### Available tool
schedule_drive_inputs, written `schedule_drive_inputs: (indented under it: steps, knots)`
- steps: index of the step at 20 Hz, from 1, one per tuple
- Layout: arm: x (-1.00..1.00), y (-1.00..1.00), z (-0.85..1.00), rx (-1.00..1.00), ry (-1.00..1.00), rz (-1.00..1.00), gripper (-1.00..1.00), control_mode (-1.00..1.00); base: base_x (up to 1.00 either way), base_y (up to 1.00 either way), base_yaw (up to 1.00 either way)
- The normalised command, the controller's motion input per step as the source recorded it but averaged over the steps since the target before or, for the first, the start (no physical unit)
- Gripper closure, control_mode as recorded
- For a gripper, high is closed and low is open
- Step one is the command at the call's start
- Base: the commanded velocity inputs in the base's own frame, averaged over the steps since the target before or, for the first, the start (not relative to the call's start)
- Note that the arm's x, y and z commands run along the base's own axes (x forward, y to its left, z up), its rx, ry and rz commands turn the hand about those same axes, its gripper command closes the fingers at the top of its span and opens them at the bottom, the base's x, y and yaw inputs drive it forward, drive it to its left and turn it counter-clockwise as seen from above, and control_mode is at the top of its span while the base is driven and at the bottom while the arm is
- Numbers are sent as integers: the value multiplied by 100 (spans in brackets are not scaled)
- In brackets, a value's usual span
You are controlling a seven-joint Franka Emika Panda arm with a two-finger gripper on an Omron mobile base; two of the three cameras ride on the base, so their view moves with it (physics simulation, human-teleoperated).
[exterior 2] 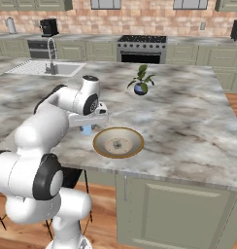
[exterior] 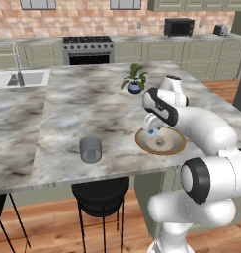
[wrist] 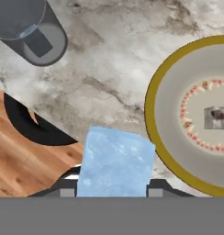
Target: There are four ice cubes in the ice bowl. Place two ice cubes in each glass of water.
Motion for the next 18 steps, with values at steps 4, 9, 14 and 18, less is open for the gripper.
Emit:
schedule_drive_inputs:
  steps: [4, 9, 14, 18]
  knots:
    - [-39, 14, 19, -1, 0, -7, 100, -100, 0, 0, 0]
    - [-12, 0, 6, 0, -1, 0, 100, -100, 0, 0, 0]
    - [0, 0, 0, 0, 0, 0, 100, -100, 0, 0, 0]
    - [0, 0, 0, 0, 0, 0, 100, -100, 0, 0, 0]
